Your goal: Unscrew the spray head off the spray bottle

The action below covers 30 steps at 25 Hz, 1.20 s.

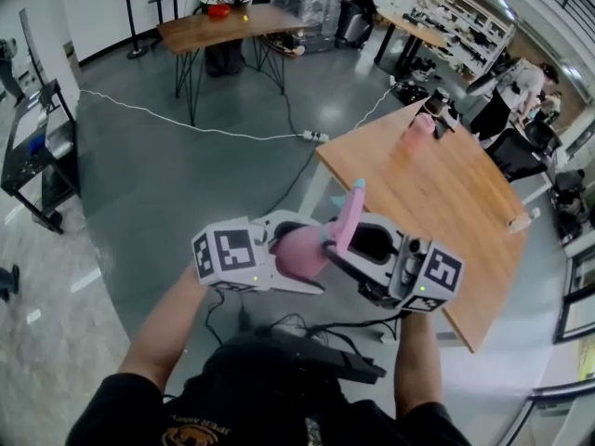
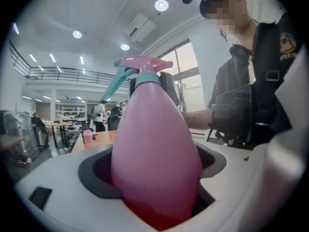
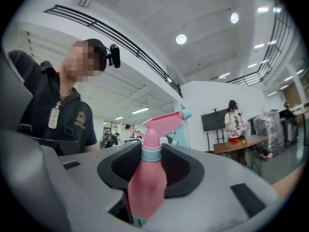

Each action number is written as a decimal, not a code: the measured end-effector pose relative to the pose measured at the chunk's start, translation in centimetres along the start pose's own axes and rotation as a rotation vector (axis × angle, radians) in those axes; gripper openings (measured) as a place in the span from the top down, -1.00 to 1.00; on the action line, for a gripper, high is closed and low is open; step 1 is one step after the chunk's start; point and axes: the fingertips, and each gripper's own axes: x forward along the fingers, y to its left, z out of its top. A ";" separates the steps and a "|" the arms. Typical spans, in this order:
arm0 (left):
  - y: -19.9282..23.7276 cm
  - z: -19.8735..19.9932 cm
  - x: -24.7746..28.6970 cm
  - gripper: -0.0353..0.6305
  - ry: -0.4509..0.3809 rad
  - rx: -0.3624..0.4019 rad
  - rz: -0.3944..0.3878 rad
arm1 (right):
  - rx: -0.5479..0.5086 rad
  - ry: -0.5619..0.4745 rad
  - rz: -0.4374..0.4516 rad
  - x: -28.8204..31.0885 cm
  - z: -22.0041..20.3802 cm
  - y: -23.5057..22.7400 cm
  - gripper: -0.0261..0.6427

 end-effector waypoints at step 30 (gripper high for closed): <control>9.3 -4.5 -1.3 -0.41 0.244 0.054 0.754 | 0.229 -0.093 -0.567 -0.1 -2.5 -6.9 0.54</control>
